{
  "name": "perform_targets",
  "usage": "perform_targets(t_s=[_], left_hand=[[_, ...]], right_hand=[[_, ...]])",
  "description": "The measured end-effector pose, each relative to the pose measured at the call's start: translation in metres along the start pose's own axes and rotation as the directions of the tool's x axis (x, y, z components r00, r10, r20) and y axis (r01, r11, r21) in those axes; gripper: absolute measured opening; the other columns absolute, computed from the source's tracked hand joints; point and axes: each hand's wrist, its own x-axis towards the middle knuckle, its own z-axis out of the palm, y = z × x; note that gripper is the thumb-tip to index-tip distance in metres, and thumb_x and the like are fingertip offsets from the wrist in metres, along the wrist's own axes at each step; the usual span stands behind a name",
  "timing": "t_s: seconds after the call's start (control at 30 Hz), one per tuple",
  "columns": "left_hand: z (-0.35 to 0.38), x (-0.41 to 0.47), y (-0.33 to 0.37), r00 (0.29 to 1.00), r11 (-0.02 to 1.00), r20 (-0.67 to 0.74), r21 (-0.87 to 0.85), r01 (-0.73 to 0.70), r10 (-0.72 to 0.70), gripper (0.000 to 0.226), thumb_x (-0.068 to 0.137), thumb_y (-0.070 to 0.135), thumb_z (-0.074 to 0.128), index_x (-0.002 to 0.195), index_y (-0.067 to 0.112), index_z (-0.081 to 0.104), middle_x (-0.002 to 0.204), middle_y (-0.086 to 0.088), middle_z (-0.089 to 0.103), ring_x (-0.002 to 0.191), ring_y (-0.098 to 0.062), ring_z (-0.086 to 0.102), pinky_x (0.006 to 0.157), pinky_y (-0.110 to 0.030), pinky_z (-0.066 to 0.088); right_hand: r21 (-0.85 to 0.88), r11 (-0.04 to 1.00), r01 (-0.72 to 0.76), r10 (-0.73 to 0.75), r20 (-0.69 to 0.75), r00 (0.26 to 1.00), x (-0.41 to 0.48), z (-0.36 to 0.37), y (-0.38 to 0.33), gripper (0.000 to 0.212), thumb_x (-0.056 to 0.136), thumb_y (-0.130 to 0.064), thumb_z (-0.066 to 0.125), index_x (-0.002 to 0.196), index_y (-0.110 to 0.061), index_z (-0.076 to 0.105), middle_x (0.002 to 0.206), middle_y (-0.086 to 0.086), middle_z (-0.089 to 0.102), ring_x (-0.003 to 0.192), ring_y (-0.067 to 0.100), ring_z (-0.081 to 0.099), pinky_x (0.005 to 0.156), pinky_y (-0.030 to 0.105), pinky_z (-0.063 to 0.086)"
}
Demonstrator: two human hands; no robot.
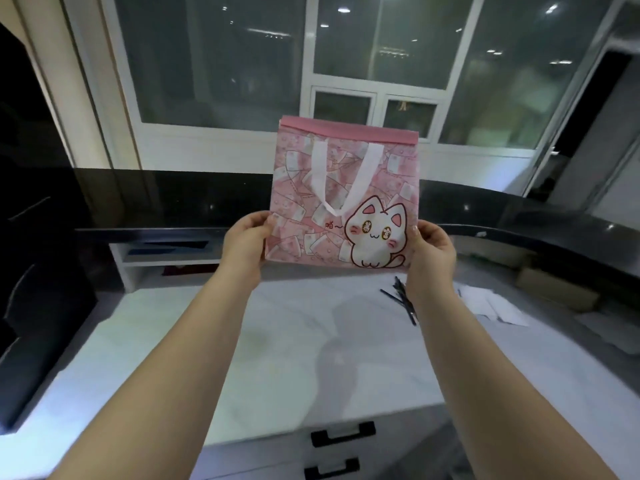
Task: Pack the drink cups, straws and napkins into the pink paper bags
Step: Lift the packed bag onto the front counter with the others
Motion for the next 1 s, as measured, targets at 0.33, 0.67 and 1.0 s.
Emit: perform_targets(t_s=[0.33, 0.67, 1.0], left_hand=[[0.106, -0.067, -0.015, 0.935, 1.0, 0.353, 0.015, -0.011, 0.005, 0.014, 0.092, 0.017, 0.066, 0.106, 0.014, 0.067, 0.103, -0.006, 0.072, 0.093, -0.022, 0.07, 0.064, -0.027, 0.054], [0.231, -0.201, -0.006, 0.743, 0.984, 0.656, -0.006, 0.18, -0.132, 0.005, 0.092, 0.02, 0.067, 0.097, 0.021, 0.067, 0.098, -0.001, 0.072, 0.07, -0.013, 0.069, 0.052, -0.026, 0.056], [0.332, -0.39, -0.02, 0.571, 0.936, 0.8, -0.035, 0.35, -0.184, 0.006, 0.094, 0.014, 0.062, 0.099, 0.013, 0.065, 0.099, -0.007, 0.072, 0.092, -0.028, 0.069, 0.075, -0.045, 0.059]], right_hand=[[-0.063, 0.981, 0.181, -0.191, -0.271, 0.943, -0.047, -0.121, -0.083, 0.007, 0.09, -0.015, 0.067, 0.085, -0.016, 0.063, 0.087, 0.005, 0.068, 0.084, 0.027, 0.064, 0.082, 0.054, 0.054], [-0.119, 0.928, 0.354, -0.364, -0.499, 0.787, -0.128, -0.269, -0.176, 0.01, 0.088, -0.017, 0.07, 0.083, -0.015, 0.061, 0.08, 0.005, 0.068, 0.07, 0.02, 0.065, 0.067, 0.04, 0.058], [-0.346, 0.849, 0.399, -0.527, -0.605, 0.597, -0.24, -0.437, -0.258, 0.01, 0.091, -0.007, 0.065, 0.101, -0.008, 0.062, 0.095, 0.008, 0.07, 0.085, 0.023, 0.069, 0.07, 0.035, 0.059]])
